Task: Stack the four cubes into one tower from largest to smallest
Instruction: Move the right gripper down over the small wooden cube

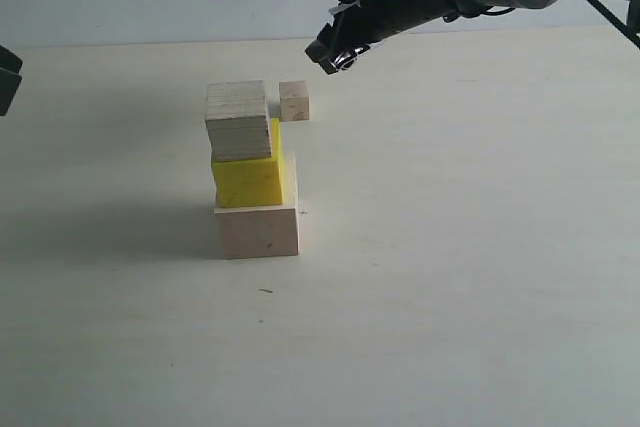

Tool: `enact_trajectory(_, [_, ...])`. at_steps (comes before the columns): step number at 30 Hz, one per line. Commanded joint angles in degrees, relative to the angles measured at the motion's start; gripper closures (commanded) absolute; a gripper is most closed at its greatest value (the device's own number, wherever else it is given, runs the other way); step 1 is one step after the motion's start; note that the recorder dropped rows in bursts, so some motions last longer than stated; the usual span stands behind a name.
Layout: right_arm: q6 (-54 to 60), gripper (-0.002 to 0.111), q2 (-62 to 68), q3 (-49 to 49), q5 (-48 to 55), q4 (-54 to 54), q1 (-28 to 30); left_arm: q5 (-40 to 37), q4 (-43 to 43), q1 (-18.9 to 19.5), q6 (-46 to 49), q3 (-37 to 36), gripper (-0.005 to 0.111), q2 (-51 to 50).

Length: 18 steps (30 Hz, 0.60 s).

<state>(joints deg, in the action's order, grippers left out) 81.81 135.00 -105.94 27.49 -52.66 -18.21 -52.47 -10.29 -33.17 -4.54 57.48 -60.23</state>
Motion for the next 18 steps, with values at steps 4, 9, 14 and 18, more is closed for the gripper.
enact_trajectory(4, [-0.4, 0.040, -0.2, -0.3, -0.1, 0.2, 0.2, 1.2, -0.3, 0.1, 0.0, -0.2, 0.107, -0.1])
enact_trajectory(9, [-6.2, 0.040, -0.2, -0.3, -3.2, 0.8, 0.2, 1.5, -0.9, 0.1, 0.0, -0.2, 0.107, -0.1])
enact_trajectory(14, [-2.8, 0.040, -0.1, -2.2, -1.4, 0.8, 0.8, 1.5, -0.9, 0.1, 0.0, -0.2, 0.107, -0.1])
enact_trajectory(18, [-1.9, 0.040, -0.1, -4.8, -0.3, 0.8, 1.7, 1.5, -0.9, 0.1, 0.0, -0.2, 0.107, -0.1])
